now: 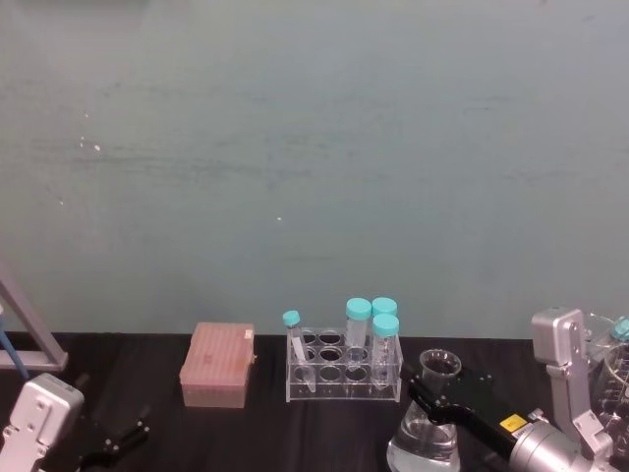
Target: Pick up the beaker with the right gripper, shake it three times, and then put it down.
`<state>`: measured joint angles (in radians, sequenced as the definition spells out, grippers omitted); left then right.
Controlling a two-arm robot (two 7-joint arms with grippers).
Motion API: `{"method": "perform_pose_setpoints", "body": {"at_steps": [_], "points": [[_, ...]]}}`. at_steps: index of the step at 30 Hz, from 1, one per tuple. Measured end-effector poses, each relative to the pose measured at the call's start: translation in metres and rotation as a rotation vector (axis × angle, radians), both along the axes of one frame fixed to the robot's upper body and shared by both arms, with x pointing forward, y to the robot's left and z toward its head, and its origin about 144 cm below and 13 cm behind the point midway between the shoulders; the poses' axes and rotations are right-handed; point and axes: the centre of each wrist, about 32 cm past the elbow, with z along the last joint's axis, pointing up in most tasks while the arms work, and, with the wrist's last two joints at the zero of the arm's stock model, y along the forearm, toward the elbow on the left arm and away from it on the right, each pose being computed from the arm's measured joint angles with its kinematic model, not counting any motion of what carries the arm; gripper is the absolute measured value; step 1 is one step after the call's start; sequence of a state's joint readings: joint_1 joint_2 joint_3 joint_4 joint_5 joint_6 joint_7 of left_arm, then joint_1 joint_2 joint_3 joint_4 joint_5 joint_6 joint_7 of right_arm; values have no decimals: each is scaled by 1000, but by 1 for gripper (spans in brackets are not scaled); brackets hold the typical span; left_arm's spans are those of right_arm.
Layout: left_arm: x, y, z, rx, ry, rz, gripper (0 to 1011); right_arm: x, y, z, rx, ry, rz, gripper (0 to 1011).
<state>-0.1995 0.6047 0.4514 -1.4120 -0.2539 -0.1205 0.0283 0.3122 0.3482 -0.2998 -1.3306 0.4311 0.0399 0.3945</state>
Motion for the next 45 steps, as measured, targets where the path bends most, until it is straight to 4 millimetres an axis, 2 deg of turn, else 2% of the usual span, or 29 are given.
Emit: {"method": "perform_pose_setpoints", "body": {"at_steps": [45], "points": [[0,0,0,0,0,0,1000,2,3,-4,-5,10,4,451]]}}
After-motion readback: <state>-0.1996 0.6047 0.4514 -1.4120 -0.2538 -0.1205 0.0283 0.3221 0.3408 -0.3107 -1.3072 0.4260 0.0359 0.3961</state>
